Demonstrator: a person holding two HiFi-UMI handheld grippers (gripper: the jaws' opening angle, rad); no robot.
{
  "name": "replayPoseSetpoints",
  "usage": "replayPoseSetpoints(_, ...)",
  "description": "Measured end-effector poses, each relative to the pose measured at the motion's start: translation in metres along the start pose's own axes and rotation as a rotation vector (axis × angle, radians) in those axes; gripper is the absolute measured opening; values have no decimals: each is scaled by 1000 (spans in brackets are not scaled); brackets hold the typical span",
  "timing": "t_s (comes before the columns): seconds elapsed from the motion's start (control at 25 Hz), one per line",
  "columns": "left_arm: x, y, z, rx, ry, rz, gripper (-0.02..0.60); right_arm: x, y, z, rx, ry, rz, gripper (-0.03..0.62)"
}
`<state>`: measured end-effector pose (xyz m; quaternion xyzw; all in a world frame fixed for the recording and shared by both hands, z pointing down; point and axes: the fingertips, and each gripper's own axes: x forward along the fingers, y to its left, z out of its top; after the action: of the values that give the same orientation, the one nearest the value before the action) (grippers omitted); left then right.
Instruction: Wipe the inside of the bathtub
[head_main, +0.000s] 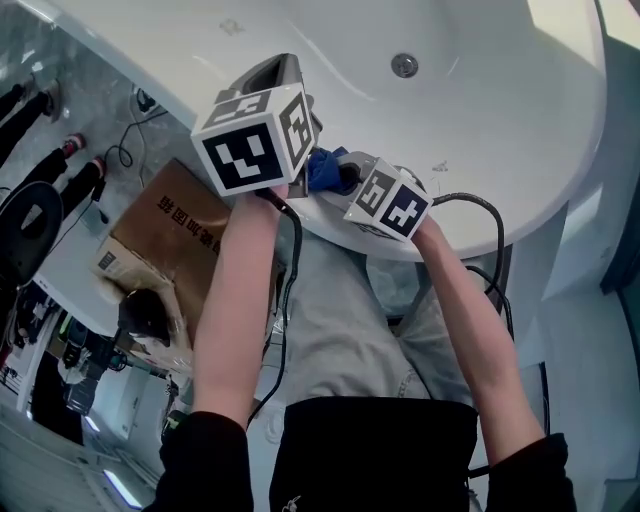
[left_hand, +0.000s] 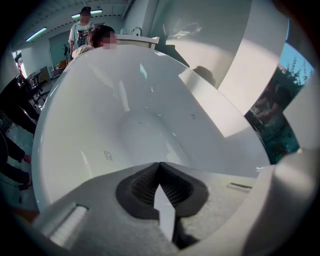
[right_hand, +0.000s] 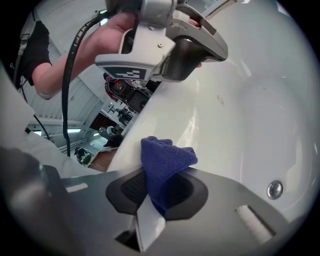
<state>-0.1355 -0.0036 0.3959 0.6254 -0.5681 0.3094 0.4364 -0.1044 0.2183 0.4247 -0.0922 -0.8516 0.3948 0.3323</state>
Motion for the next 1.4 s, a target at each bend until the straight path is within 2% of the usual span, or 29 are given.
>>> replayPoseSetpoints(0.4,-27,-4,19,-17,-20,8,2,-23,50,29,-42,-23,81,72)
replayPoseSetpoints(0.6,-43,-5,28,-19,-30,18,2,-57,51,40,-58,-42,53,72)
replayPoseSetpoints(0.84,-43,-11,23,-54,-34,0,2,-115,7,57,-44,-112,-62,72)
replayPoseSetpoints(1.04,-22,-23,9,-143,-28,-72,2,-152,-53,46,-90,-63,-174,74)
replayPoseSetpoints(1.24,-1,-33,-10,-126,1,-73,2,-178,-97,27,-75,-29,-253,75)
replayPoseSetpoints(1.4,17,-41,-30,-127,36,-84,2,-175,-126,12,-46,-32,-291,75)
